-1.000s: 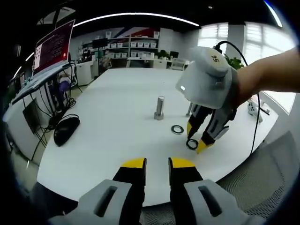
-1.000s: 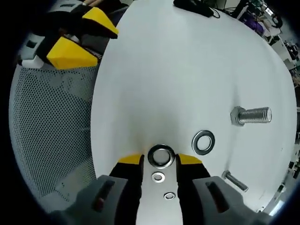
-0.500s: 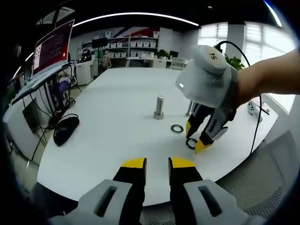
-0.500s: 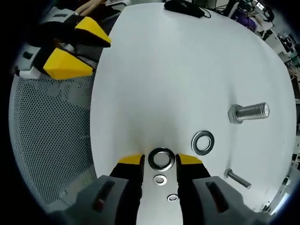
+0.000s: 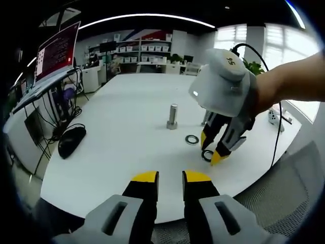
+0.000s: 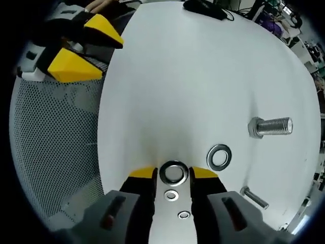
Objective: Place the washer onto the threaded stud by aligning its center hole with the stud, sliding it down to the base, and recovering from edge contact or off-axis alignment until the washer reaches the visible bottom stop.
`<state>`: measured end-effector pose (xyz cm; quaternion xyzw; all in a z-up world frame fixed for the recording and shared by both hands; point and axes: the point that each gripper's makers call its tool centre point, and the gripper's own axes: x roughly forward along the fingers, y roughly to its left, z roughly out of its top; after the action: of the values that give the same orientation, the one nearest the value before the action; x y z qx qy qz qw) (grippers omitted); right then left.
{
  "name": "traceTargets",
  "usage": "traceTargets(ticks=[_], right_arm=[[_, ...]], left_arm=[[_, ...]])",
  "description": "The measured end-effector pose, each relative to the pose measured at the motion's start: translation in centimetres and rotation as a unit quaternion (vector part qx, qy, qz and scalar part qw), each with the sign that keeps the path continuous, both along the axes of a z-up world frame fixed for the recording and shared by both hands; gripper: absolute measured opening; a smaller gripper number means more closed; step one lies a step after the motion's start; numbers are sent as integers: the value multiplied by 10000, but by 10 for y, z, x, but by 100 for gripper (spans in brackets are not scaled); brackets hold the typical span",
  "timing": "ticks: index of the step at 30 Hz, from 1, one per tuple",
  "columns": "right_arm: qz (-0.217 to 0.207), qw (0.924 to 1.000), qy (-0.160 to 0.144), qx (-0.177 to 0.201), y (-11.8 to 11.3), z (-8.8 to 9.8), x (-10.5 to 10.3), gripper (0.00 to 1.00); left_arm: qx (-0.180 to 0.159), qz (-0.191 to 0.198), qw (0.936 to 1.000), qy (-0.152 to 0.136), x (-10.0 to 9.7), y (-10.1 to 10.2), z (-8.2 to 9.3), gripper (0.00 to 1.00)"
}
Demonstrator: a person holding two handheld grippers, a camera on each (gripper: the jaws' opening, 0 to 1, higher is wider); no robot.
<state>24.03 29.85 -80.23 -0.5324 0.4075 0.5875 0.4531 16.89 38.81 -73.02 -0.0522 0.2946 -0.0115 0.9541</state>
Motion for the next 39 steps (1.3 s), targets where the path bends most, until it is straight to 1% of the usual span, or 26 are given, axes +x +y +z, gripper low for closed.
traceTargets(ticks=[5,7,9,13,15,16,17,20,22,24,25,26,28,33,36,39], right_arm=[[-82,9999,36,112,0,1,1,28],[-174,9994,85,298,1,1,2,27],[-485,9972,163,550,3,2,3,26],[-408,9959,229,775,2,3,5,25],[-385,9957,233,808,2,3,4,25],[-269,9958,235,845,2,3,4,25],[-262,9955,254,872,1,3,4,25],[-192,9951,374,898,0,3,3,27],[-146,9954,397,858,-1,3,2,28],[11,9965,302,785,-4,2,4,28],[155,9969,229,739,-5,2,5,28],[223,9970,222,709,-6,1,4,28],[56,9974,225,686,-5,2,4,28],[104,9978,180,627,-4,2,6,25],[118,9974,196,679,-5,2,7,25],[-50,9964,229,813,-5,2,7,24]], left_arm=[[17,4,10000,23,0,0,-1,16],[20,20,10000,12,0,1,0,16],[25,32,10000,13,0,2,0,16],[41,23,10000,3,0,2,0,16],[42,30,10000,-1,0,2,0,16],[41,35,10000,-2,0,2,0,16],[39,41,10000,-3,0,2,0,16],[38,50,10000,-10,0,3,0,16],[39,48,10000,-9,0,3,0,16],[41,49,10000,-17,0,3,1,16],[41,49,10000,-18,0,3,1,16],[39,50,10000,-22,0,3,1,16],[41,48,10000,-23,1,3,0,16],[40,46,10000,-24,1,3,0,16],[43,48,10000,-27,1,3,0,16],[49,50,10000,-30,1,3,0,16]])
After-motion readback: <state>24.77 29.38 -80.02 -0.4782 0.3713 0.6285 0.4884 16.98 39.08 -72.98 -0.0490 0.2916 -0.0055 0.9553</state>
